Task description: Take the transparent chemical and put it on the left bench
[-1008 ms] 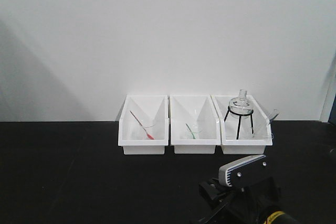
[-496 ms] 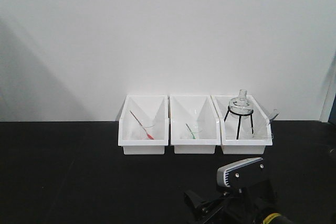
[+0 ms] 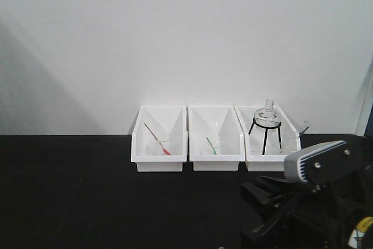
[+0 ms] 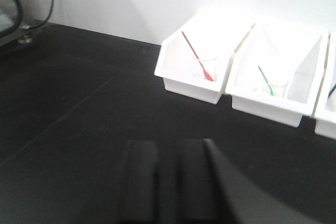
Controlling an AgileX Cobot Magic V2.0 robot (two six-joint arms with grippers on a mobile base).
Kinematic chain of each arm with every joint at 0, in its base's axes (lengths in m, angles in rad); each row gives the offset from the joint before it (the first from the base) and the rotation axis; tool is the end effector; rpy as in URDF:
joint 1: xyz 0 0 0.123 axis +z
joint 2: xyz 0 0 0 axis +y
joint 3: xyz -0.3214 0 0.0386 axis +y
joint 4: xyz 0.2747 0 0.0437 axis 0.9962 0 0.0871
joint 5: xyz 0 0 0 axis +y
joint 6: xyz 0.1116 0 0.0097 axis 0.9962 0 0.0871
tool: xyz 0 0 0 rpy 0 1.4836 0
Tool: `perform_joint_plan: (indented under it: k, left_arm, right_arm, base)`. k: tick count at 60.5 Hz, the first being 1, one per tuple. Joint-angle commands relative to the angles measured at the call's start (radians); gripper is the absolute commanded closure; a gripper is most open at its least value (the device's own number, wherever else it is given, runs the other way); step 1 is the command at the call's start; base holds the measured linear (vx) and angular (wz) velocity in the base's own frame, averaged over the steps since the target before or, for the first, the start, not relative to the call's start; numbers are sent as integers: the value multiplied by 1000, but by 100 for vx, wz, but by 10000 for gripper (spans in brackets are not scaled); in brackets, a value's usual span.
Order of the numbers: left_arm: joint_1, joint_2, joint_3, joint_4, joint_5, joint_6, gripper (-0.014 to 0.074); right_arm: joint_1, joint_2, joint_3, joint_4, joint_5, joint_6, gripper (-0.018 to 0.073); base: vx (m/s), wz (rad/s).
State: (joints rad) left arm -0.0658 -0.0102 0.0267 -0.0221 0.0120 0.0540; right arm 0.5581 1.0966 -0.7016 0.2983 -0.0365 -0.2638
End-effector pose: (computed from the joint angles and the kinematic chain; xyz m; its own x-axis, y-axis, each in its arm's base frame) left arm 0.0653 -0.0043 0.2040 0.0606 0.0280 -0.9978 0.0641 0.9974 0.0319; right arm 0.2261 0.1398 0.3309 -0.2464 -0.1134 -0.9625 -0.5126 0.8581 0.0301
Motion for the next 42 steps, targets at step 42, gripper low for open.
perform_joint_plan:
  k: [42]
  left_arm:
    - [-2, -19, 16, -1, -78, -8, 600]
  right_arm:
    - [-4, -225, -22, 6, -19, -77, 567]
  base:
    - [0, 0]
